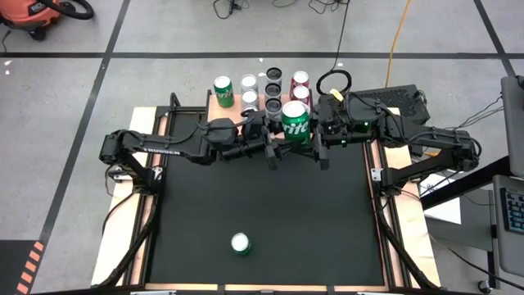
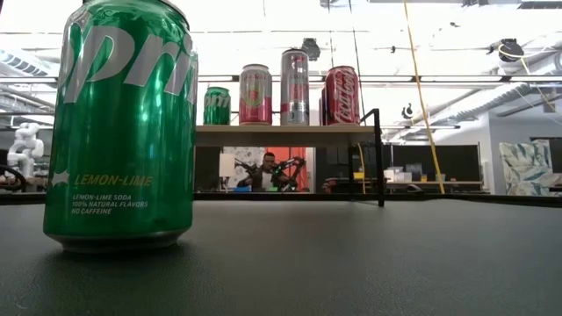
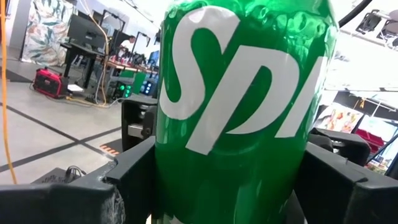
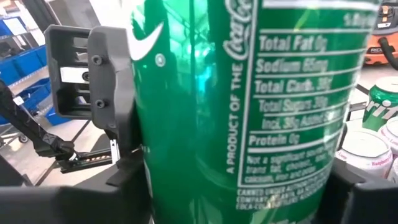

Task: Place canned beverage on shelf
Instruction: Put the top green soda can aligned with the other green soda can on the shelf

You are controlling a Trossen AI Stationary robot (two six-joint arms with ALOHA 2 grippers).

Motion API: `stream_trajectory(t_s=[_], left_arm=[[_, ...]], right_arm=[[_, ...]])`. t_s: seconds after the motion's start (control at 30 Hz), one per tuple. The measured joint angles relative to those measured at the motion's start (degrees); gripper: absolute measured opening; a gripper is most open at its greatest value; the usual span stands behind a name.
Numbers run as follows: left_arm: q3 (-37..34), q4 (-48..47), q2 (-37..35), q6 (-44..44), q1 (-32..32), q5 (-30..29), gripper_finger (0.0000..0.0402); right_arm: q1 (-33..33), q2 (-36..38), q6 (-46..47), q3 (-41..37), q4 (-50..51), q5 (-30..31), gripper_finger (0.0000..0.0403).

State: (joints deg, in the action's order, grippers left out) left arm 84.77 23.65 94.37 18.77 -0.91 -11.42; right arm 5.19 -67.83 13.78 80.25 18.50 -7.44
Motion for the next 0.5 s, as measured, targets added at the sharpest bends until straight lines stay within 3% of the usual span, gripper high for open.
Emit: stream_trajectory(t_s=[0.07, 0.5], left_arm=[[0.00, -0.09, -0.02, 0.15, 0.01, 0.12, 0.0300], [0.09, -1.31, -2.68, 2.40, 0.33, 2.83, 0.0359]], right_arm=[[0.12, 0.00, -0.18, 0.00, 0.00, 0.09, 0.0267], [0.44, 0.26, -0.06, 0.00, -0.29, -2.60, 0.0273]])
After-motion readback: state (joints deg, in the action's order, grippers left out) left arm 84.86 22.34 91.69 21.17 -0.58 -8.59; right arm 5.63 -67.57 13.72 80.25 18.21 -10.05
